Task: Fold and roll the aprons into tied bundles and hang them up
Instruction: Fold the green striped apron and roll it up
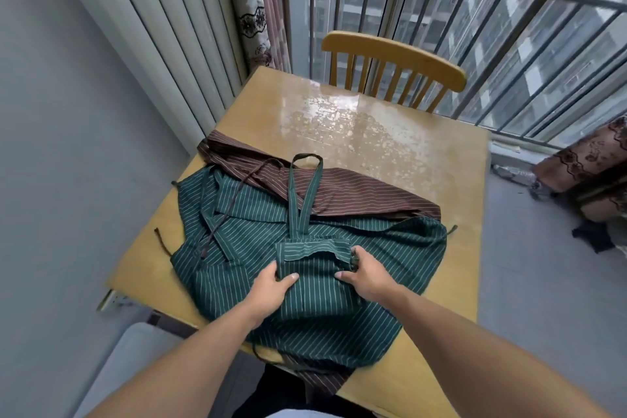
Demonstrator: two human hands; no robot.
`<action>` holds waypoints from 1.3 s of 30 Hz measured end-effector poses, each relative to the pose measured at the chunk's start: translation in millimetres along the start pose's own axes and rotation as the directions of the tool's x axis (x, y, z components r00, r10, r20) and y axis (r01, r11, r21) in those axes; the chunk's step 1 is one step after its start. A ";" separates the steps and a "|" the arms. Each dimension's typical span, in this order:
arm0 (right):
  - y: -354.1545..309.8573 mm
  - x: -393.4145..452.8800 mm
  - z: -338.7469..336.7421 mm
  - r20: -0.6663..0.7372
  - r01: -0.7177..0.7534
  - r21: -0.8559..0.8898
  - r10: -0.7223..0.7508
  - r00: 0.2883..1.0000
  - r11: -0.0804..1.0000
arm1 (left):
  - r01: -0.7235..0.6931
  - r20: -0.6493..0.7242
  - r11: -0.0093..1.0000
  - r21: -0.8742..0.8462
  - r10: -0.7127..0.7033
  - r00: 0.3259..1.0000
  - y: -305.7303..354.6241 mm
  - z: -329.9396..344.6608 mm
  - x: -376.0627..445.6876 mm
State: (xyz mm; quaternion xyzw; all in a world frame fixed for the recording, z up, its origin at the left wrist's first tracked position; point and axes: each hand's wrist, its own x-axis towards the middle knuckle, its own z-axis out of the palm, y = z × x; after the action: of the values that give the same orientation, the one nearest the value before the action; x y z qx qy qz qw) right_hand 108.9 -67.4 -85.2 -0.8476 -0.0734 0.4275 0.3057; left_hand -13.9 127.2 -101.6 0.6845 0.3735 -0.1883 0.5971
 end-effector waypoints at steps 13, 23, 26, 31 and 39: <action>8.4 18.6 26.4 -0.157 -0.112 -0.231 0.077 0.985 0.966 | -0.038 -0.176 0.974 0.224 0.079 0.981 -20.3 7.2 34.2; 7.5 17.3 14.6 0.037 -0.074 -0.318 0.090 0.995 0.945 | -0.080 -0.156 0.965 0.249 0.121 0.980 -19.7 1.7 34.5; 4.0 19.3 21.5 -0.050 -0.136 -0.322 0.126 0.991 0.937 | -0.086 -0.185 0.948 0.307 0.148 0.972 -12.6 -0.9 33.7; -2.4 20.1 27.1 -0.098 -0.191 -0.365 0.167 0.981 0.911 | -0.294 -0.164 0.645 0.705 0.551 0.818 -9.2 -7.6 32.5; 7.7 27.2 28.2 -0.128 -0.194 -0.387 0.155 0.979 0.902 | -0.325 0.249 0.258 0.910 0.285 0.925 -16.9 15.7 47.0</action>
State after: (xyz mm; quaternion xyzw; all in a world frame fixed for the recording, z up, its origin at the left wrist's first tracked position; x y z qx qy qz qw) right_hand 103.1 -50.2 -120.8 -0.9143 -0.0678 0.3887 0.0910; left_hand 7.1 125.7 -149.5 0.9564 0.0457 -0.2619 0.1206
